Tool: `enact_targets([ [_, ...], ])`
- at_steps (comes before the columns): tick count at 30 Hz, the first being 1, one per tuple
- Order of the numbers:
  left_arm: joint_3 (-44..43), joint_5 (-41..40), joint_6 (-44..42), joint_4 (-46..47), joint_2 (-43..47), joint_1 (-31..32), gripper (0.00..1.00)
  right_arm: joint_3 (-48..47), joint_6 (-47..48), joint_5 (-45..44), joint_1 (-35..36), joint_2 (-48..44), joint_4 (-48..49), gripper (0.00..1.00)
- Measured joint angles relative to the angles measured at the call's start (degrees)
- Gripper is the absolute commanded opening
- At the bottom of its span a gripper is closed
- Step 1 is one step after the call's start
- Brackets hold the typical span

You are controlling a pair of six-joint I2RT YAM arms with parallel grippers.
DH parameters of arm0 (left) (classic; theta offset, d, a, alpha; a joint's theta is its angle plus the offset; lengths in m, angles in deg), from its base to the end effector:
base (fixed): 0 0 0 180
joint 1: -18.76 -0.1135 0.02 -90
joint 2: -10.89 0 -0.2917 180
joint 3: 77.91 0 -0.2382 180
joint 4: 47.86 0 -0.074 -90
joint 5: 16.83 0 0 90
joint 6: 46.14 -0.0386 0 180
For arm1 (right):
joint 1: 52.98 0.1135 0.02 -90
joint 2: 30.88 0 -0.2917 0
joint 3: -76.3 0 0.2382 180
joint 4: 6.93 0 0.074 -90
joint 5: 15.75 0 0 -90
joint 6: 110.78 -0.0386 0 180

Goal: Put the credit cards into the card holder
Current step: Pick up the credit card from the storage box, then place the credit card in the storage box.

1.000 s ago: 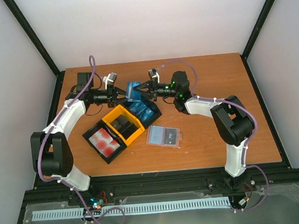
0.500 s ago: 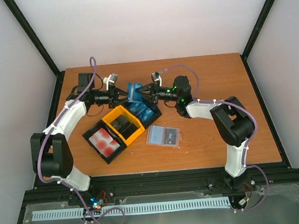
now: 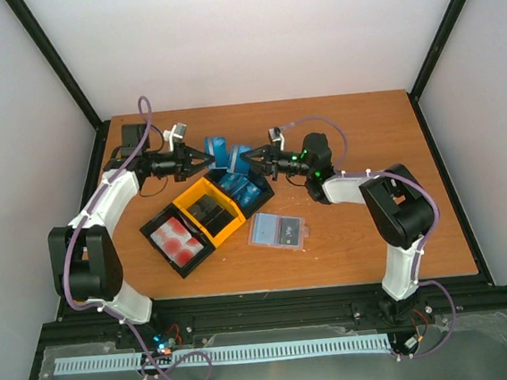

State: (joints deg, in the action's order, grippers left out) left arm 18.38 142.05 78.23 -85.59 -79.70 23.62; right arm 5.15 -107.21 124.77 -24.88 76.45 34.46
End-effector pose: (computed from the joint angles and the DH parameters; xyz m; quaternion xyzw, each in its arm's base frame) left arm 0.3179 -0.0632 0.3149 0.0172 0.7913 -0.5983 0.1246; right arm 0.3364 0.2134 0.2603 0.0220 0.6860 0.7174 0.1191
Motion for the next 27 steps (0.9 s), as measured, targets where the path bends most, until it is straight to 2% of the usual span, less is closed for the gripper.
enact_targets([
  [6, -0.04, -1.77, -1.29, -0.76, 0.00, -0.26, 0.01, 0.35, 1.11, -0.59, -0.28, -0.59, -1.29, 0.03],
  [11, -1.46, -6.08, -6.43, -5.22, -0.85, 0.20, 0.01, 3.30, 6.05, -1.73, -1.53, -4.28, -8.41, 0.03],
  [15, -5.73, -13.64, -12.68, -10.97, -5.01, 3.43, 0.01, 4.22, 14.64, -4.31, -3.34, -8.94, -21.00, 0.03],
  [18, -9.44, -18.95, -16.17, -14.14, -9.81, 8.22, 0.01, 4.20, 21.35, -7.54, -3.69, -12.70, -30.62, 0.03],
  [21, -11.28, -23.54, -18.71, -16.39, -13.68, 11.56, 0.01, 4.22, 27.50, -14.38, -3.63, -17.49, -41.88, 0.03],
  [27, -14.75, -28.57, -23.45, -20.92, -17.77, 12.13, 0.01, 4.22, 36.06, -23.93, -4.02, -24.39, -54.82, 0.03],
])
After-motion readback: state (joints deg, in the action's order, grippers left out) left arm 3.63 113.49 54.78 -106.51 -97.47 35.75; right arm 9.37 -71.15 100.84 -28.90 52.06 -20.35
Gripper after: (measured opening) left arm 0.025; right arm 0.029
